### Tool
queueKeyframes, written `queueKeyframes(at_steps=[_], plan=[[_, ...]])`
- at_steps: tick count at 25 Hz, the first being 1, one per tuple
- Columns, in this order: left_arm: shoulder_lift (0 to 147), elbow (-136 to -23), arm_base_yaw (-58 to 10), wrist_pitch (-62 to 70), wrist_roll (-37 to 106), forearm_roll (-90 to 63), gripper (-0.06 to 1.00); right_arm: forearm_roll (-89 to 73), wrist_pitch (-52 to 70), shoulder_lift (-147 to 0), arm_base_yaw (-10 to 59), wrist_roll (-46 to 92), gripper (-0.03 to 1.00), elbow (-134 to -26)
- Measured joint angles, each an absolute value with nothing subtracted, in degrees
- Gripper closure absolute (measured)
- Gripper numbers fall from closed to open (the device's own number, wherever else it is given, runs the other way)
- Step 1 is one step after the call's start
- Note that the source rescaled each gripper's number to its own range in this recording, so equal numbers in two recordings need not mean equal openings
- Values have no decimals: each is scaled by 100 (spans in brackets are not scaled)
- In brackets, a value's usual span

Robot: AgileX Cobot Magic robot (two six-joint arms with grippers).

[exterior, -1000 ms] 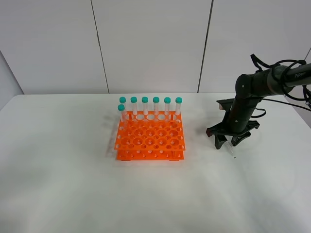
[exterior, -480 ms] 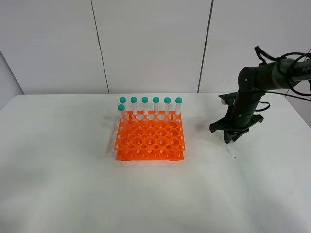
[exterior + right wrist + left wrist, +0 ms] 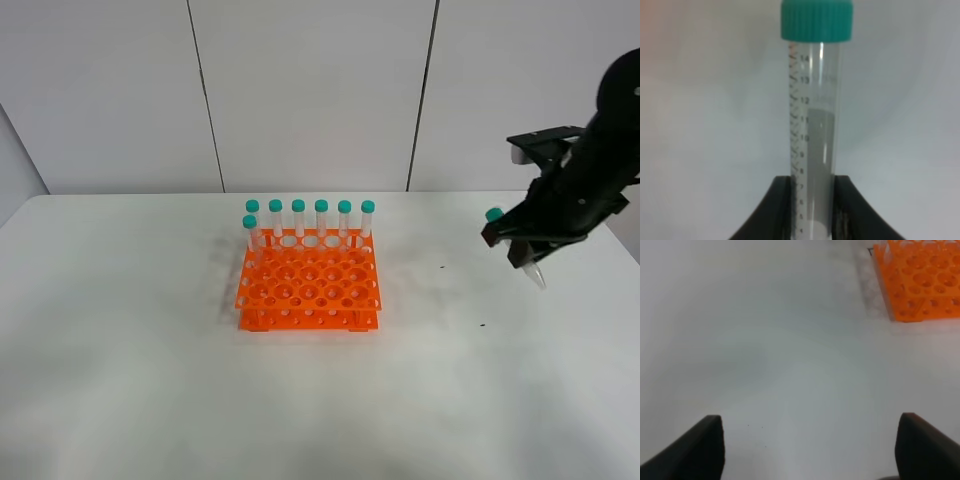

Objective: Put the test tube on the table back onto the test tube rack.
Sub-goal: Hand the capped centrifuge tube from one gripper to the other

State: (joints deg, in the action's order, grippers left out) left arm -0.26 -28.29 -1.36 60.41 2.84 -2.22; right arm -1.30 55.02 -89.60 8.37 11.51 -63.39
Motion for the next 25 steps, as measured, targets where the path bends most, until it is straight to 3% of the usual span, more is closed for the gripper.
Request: queueKeyframes(at_steps=[5,12,17,25], plan=[[-26,-2829,-136,6041,284,-222,-6,-1267,5456,-8172,847,2204,97,-5638],[-26,-2829,-136,6041,284,-222,-6,-3770,4776,-8193,1529,4684,97,-5612],[-26,-2829,-136,6041,284,-222,-6,-5119,5147,-8618,1860,6338,97,-5612],[-26,-2829,-136,6041,284,-222,-6,-5548,5443,-9124,1766,7070,97,-5612]])
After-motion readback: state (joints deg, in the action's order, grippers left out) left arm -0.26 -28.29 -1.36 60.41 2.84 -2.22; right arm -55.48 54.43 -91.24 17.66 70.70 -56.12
